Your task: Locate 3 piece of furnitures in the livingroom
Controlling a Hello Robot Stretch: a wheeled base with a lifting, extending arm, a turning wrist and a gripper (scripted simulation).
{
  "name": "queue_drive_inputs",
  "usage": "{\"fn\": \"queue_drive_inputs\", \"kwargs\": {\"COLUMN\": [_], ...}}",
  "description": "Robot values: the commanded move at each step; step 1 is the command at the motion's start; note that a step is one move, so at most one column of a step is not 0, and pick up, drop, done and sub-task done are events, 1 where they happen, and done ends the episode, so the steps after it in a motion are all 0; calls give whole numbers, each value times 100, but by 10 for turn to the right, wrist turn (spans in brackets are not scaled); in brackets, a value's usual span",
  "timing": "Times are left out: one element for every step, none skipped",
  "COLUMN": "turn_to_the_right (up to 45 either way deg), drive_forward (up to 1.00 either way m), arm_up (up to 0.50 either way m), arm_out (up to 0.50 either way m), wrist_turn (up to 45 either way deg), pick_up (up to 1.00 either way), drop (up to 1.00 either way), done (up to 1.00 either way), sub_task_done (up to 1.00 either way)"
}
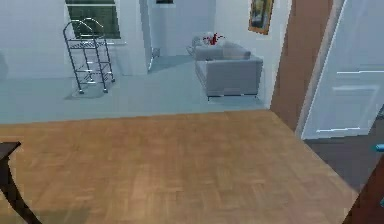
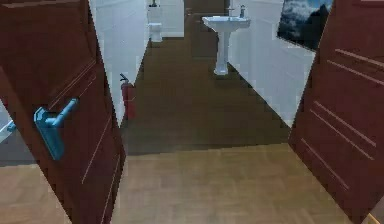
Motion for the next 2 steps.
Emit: {"fn": "queue_drive_inputs", "kwargs": {"turn_to_the_right": [0,-30], "drive_forward": [100,0], "arm_up": [0,0], "arm_out": [0,0], "wrist_turn": [0,0], "pick_up": [0,0], "drop": [0,0], "done": [0,0], "sub_task_done": [0,0]}}
